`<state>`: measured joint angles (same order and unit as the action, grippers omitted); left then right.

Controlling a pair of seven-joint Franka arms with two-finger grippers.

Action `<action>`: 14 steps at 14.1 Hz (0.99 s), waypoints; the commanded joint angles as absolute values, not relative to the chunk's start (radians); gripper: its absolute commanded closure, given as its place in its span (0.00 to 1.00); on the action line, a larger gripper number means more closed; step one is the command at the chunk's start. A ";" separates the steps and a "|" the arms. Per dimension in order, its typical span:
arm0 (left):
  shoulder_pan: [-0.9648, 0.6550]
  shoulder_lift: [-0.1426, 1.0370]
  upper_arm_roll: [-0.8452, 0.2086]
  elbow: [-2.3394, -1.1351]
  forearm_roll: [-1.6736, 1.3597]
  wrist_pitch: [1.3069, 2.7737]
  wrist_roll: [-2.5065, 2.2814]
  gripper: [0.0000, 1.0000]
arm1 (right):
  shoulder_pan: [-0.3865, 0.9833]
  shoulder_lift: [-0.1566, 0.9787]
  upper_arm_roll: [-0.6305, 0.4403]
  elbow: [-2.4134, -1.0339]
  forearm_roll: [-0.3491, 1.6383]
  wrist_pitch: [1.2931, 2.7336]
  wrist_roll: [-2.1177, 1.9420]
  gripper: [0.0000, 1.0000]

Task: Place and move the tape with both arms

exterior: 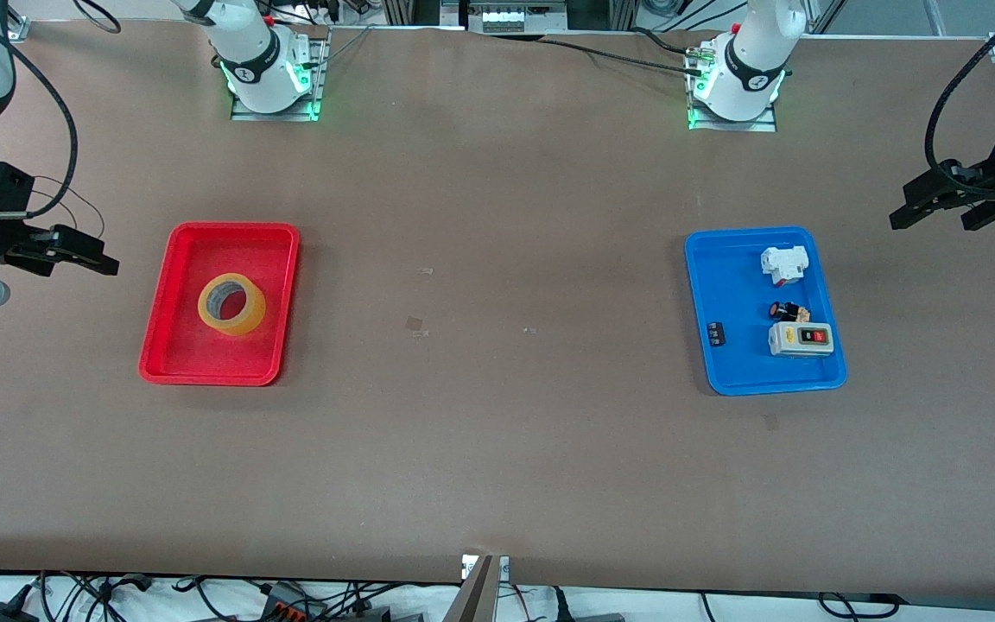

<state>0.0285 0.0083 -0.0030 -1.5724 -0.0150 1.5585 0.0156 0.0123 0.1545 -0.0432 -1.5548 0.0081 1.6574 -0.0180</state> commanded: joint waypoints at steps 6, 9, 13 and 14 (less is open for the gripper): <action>0.037 0.012 -0.014 -1.555 -0.002 1.542 0.023 0.00 | 0.029 0.092 -0.055 -1.586 0.006 1.571 -0.026 0.00; 0.037 0.012 -0.014 -1.555 -0.002 1.542 0.023 0.00 | 0.026 0.084 -0.058 -1.586 0.012 1.554 -0.026 0.00; 0.037 0.012 -0.014 -1.557 -0.002 1.542 0.023 0.00 | 0.031 0.084 -0.055 -1.586 -0.003 1.569 -0.029 0.00; 0.037 0.012 -0.014 -1.555 -0.002 1.542 0.023 0.00 | 0.029 0.081 -0.055 -1.586 -0.003 1.575 -0.029 0.00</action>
<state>0.0285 0.0083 -0.0032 -1.5724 -0.0150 1.5584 0.0156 0.0193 0.1081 -0.0487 -1.5746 0.0067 1.5696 -0.0180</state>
